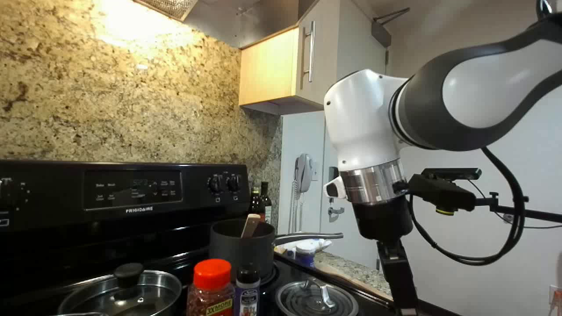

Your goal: Transfer the wooden spoon from the pot on the right to the pot on the left

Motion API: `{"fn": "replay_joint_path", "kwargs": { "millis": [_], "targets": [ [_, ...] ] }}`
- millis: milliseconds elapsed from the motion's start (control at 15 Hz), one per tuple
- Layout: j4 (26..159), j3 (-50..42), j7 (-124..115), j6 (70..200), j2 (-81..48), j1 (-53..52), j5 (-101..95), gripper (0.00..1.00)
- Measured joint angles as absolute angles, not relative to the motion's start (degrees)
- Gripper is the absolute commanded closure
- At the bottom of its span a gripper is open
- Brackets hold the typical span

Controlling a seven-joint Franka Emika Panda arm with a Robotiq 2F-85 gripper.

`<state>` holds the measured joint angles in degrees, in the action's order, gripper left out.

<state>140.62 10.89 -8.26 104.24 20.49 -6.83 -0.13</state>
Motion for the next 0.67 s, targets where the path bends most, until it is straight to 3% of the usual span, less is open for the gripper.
{"fn": "replay_joint_path", "kwargs": {
  "millis": [667],
  "targets": [
    [139.62,10.23,-8.23,109.39,20.24,-6.85,-0.20,0.00]
  ]
}}
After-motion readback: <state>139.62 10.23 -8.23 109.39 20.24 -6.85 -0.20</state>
